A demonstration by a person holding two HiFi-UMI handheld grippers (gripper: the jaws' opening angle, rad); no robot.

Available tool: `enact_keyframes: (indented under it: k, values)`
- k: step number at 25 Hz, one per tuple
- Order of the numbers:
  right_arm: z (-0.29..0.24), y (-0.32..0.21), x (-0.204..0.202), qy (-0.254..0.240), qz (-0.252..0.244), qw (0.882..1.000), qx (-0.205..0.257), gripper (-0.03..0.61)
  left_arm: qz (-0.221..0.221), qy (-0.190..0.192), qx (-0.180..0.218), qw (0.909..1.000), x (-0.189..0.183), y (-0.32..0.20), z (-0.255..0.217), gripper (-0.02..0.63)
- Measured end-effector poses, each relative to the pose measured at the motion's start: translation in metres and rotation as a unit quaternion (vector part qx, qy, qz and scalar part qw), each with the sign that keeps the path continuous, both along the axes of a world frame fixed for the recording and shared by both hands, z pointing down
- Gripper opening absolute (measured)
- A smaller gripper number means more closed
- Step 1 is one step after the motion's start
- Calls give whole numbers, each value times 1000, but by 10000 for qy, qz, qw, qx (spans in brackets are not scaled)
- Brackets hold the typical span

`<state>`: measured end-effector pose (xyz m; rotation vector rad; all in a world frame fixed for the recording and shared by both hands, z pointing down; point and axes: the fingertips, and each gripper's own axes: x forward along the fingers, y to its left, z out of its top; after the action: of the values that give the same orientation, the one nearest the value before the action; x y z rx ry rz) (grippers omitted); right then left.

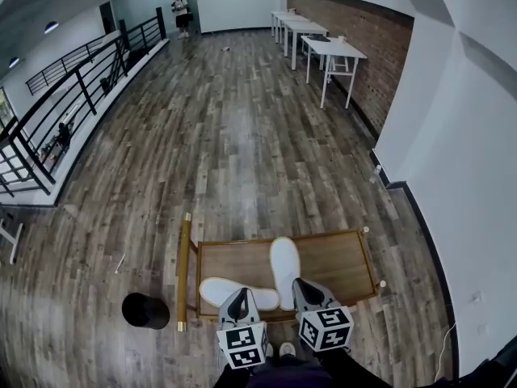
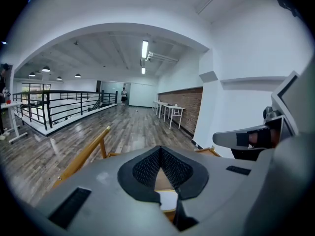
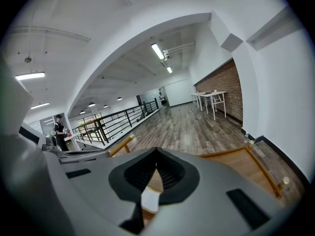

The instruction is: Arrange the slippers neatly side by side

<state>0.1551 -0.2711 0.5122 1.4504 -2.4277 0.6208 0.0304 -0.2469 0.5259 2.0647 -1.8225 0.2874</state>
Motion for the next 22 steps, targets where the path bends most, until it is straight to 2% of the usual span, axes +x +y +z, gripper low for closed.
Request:
enact_keyframes:
  k: [5, 11, 13, 17, 22]
  values:
    - [1, 1, -7, 40, -132, 9999, 58, -2, -251, 0, -121, 9996, -16, 8, 12, 1]
    - [6, 0, 1, 61, -20, 10000, -15, -2, -479, 285, -291, 9980, -21, 12, 30, 1]
    - [4, 0, 1, 72, -10, 10000, 11, -2, -532, 450, -406, 9967, -22, 13, 37, 2]
    - [5, 0, 1, 90, -17, 10000, 5, -2, -622, 1057, -653, 9903, -21, 9, 52, 2]
    - [8, 1, 3, 81, 5, 10000, -13, -2, -1006, 1306, -838, 9827, -32, 7, 65, 2]
